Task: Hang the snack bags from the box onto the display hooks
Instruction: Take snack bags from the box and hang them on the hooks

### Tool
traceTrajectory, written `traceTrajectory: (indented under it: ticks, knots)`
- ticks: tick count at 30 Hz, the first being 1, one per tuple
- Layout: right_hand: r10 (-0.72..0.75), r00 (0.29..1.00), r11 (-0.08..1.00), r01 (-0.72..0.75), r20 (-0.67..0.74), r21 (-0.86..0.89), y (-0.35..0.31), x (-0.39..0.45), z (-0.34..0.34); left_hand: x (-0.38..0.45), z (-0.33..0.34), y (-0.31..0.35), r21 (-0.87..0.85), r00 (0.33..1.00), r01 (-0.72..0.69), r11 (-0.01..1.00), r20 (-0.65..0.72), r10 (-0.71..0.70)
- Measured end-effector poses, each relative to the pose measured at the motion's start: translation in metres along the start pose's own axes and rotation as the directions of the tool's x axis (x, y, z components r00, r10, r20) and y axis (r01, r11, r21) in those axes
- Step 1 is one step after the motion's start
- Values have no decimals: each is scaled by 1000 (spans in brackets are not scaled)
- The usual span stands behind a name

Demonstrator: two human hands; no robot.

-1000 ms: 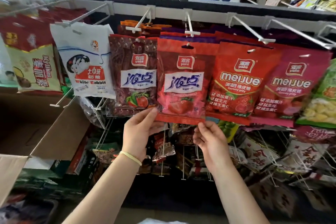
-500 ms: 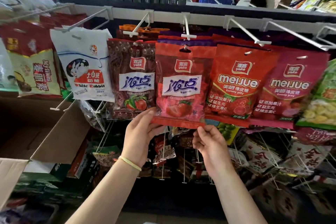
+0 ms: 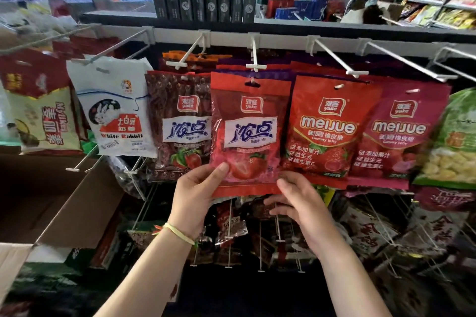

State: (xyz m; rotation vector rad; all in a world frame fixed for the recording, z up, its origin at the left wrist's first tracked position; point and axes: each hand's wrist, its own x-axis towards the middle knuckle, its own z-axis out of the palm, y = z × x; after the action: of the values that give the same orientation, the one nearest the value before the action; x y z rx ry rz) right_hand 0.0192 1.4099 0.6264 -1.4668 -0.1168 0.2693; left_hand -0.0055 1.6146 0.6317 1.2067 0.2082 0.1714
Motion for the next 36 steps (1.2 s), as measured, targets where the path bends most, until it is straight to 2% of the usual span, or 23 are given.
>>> traceTrajectory:
  ticks: [3,5,11,15,19,22,29,31,34,36]
  knots:
    - [-39,999,999,39,20,5,-7,7,11,2,0,-7,-7,1000,-7,1000,-19,7]
    - [-66,998,997,66,-21,27,-7,10,17,4,0,-9,-13,999,-6,1000,-31,6]
    - [-143,974,988,152,-173,41,4,16,23,10,0,-25,-186,993,104,977,-32,-112]
    - [-107,983,981,129,-150,145,7,16,23,12,2,-29,-320,978,195,927,-10,-209]
    - [-97,988,975,119,-123,187,8,17,20,15,-5,-33,-344,974,224,912,45,-223]
    - [-94,985,979,118,-147,165,11,17,20,16,-11,-36,-314,975,218,924,35,-218]
    - [-13,957,983,66,-291,174,28,23,17,19,-14,-37,-195,977,169,966,-98,-190]
    - [3,947,983,56,-321,176,32,23,16,16,-14,-38,-117,972,158,981,-155,-175]
    - [56,945,980,10,-324,197,37,20,15,13,-14,-42,3,968,125,992,-222,-121]
    - [133,955,973,-75,-264,219,43,17,20,13,-16,-44,8,969,137,991,-207,-132]
